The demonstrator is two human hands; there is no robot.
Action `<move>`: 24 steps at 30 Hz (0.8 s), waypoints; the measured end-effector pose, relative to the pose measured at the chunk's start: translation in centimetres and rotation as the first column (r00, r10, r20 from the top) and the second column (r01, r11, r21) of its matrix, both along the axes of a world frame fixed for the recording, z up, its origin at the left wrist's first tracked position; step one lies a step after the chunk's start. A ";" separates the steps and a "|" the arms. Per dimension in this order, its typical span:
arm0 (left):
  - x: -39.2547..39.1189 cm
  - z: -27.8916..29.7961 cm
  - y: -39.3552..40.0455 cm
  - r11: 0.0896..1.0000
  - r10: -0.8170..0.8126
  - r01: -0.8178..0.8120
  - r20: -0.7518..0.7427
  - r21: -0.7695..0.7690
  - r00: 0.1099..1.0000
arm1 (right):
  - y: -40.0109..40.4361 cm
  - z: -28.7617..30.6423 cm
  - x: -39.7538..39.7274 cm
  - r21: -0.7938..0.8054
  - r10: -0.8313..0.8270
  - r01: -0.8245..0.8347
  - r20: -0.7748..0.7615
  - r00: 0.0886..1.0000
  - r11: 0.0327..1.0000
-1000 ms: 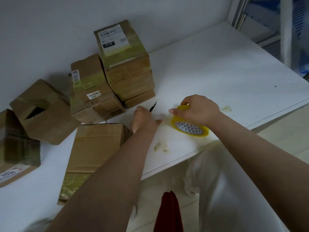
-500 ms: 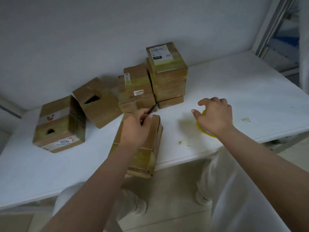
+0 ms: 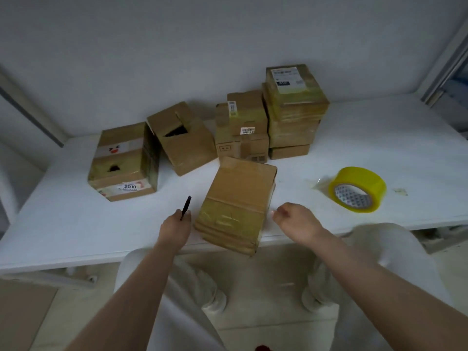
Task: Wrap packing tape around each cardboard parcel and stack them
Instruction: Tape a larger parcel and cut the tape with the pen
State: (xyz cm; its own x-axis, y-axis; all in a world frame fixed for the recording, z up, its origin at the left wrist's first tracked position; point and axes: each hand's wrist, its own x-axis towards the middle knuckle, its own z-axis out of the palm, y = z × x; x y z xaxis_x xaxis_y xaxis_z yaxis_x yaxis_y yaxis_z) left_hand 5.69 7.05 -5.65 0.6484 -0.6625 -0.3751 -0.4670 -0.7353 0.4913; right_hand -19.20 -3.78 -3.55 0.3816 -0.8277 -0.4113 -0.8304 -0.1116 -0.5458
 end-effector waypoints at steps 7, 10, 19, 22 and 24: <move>-4.0 2.5 0.2 0.919 0.037 -0.160 -0.326 -0.360 0.945 | 2.0 0.0 2.1 0.341 -0.131 0.085 0.114 0.985 0.936; -5.1 3.2 0.2 0.939 -0.030 -0.152 -0.513 -0.309 0.858 | 2.7 -0.1 2.6 0.445 -0.160 0.079 0.148 0.976 0.892; -5.3 4.8 1.9 0.834 -0.201 -0.130 -0.515 -0.536 0.834 | 1.5 2.0 0.9 0.387 -0.180 0.009 0.410 0.894 0.922; -5.3 5.1 2.2 0.813 -0.167 -0.215 -0.571 -0.541 0.804 | 1.2 3.7 1.3 0.306 -0.132 -0.014 0.451 0.882 0.952; -5.3 5.4 2.1 0.799 -0.161 -0.267 -0.620 -0.539 0.768 | 1.1 4.9 1.7 0.242 -0.093 -0.023 0.457 0.885 0.970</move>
